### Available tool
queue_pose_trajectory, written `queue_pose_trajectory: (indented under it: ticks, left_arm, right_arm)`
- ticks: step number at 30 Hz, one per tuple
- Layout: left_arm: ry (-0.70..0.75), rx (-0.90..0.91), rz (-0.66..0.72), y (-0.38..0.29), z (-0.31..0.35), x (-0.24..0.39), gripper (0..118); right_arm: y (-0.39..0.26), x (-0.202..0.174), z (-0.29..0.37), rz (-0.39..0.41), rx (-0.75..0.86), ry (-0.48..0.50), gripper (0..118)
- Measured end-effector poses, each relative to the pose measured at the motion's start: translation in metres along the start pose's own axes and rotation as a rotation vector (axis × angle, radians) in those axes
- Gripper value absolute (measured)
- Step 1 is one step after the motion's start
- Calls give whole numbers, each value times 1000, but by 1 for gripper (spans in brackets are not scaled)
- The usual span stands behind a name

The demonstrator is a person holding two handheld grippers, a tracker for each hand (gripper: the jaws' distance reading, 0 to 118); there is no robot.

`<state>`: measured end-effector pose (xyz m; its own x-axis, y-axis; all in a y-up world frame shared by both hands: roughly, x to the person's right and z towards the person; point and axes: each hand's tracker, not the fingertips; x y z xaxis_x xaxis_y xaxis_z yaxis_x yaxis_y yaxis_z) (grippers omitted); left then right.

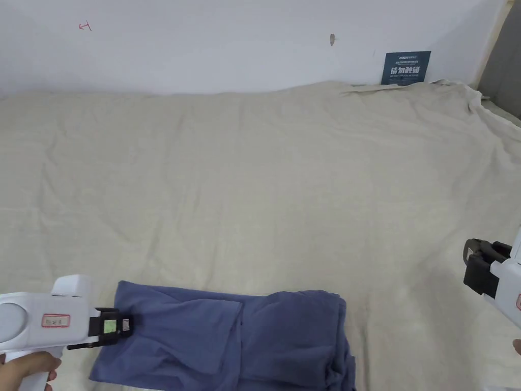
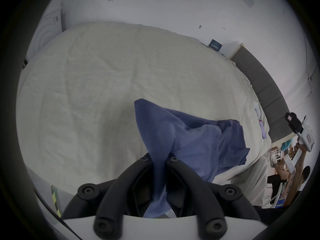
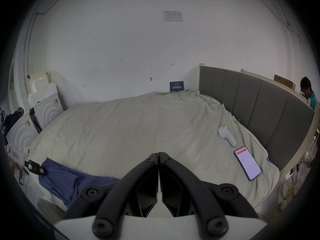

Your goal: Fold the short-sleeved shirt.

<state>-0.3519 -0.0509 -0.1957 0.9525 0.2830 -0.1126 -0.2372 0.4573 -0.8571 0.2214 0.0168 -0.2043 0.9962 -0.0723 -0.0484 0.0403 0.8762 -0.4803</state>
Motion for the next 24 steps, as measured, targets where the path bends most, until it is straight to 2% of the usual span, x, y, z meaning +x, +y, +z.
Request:
queue_pose_trajectory:
  ticks: [6, 11, 15, 24]
  left_arm:
    - [-12, -15, -8, 6, 21, 34, 11]
    - [-118, -33, -104, 17, 12, 97, 11]
    - [-213, -74, -174, 25, -21, 138, 11]
    - [-247, -201, -279, 12, -102, 230, 11]
  right_arm:
    - [-2, -3, 0, -3, -2, 15, 0]
    - [-3, -1, 4, -6, 4, 12, 0]
    - [-5, 5, 8, -15, 10, 6, 0]
    - [-8, 22, 17, -31, 17, -25, 0]
